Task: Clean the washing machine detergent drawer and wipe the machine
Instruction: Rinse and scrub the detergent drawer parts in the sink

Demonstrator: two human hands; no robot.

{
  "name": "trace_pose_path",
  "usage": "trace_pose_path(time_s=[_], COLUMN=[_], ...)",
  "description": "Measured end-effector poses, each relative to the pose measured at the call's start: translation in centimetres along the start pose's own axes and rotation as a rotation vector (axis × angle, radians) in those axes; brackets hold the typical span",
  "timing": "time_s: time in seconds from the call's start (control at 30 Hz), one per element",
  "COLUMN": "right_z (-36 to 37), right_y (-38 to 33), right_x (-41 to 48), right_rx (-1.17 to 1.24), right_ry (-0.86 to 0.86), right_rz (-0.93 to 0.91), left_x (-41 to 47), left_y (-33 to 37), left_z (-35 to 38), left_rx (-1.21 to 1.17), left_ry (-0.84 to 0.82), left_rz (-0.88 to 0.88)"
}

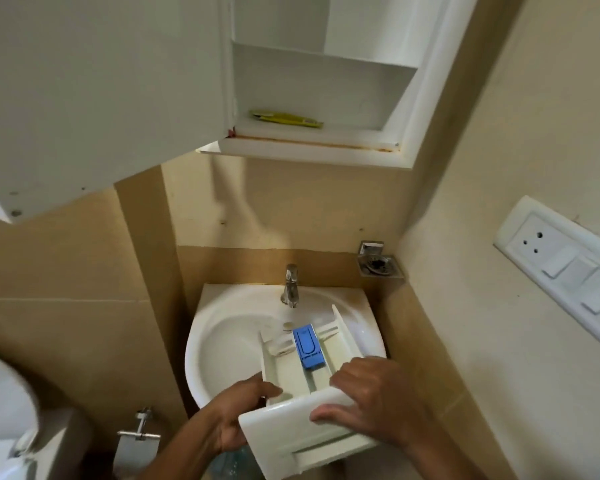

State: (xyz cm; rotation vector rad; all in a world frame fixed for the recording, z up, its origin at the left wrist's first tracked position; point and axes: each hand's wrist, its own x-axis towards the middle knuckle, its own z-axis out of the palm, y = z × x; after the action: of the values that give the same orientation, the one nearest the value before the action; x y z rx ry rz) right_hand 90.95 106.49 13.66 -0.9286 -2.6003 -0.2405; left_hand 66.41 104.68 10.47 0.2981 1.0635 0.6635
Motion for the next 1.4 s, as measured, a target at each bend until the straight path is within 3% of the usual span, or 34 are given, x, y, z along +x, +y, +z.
trace_pose_path(time_s=[0.07,0.17,0.23,0.27,0.37,0.5,0.63,0.7,0.8,0.87,0.9,1.0,1.07,1.17,1.27,1.33,1.4], right_z=[0.1,-0.6,0.2,1.0,2.2,-0.7,-8.7,-13.8,-16.0,-12.7,-10.3,-3.5,-1.3,-2.0,-6.1,-10.3,-13.2], right_y=[0.1,1.1,3.4,4.4,5.3,6.8,8.4,7.7,6.1,4.9,4.4,2.8,1.9,1.3,2.2,2.1,1.6], right_x=[-1.5,-2.3,-3.1,-3.7,-4.5,-0.7,3.9,5.4,5.9,4.6,3.5,0.1,-1.9,-2.0,1.1,2.9,3.9], right_rx=[0.209,0.749,1.027,1.180,1.537,1.785,1.788,1.783,1.758,1.757,1.742,1.643,1.577,1.568,1.588,1.666,1.645], right_ry=[0.035,0.128,0.043,-0.065,-0.276,-0.161,0.037,0.156,0.268,0.305,0.278,-0.084,-0.349,-0.399,-0.230,-0.122,0.017], right_rz=[0.202,0.854,1.256,1.335,1.352,1.309,0.940,0.718,0.546,0.688,0.825,1.213,1.310,1.317,1.219,1.077,0.923], left_x=[-0.6,-1.4,-1.8,-1.9,-1.6,-2.3,-7.5,-10.0,-11.2,-9.9,-8.7,-5.7,-4.6,-4.2,-6.2,-8.9,-12.0], left_y=[-1.0,-1.9,-2.2,-2.3,-1.8,0.9,6.2,8.7,9.5,7.3,5.5,-0.6,-3.7,-4.1,-0.1,3.8,6.2], left_z=[0.6,1.9,2.7,3.0,3.7,5.5,9.3,10.5,11.7,10.5,9.3,5.6,3.3,1.3,2.8,5.4,7.5], left_rx=[0.006,0.060,0.040,0.023,0.026,0.049,0.114,0.200,0.184,0.207,0.175,0.052,0.142,0.112,0.092,0.314,0.437], left_ry=[-0.025,0.069,0.121,0.140,0.182,0.287,0.134,0.172,0.294,0.318,0.287,0.324,0.361,0.231,0.195,0.226,0.151], left_rz=[0.083,0.173,0.208,0.209,0.202,0.300,0.647,0.752,0.886,0.878,0.751,0.347,0.208,0.150,0.325,0.585,0.905])
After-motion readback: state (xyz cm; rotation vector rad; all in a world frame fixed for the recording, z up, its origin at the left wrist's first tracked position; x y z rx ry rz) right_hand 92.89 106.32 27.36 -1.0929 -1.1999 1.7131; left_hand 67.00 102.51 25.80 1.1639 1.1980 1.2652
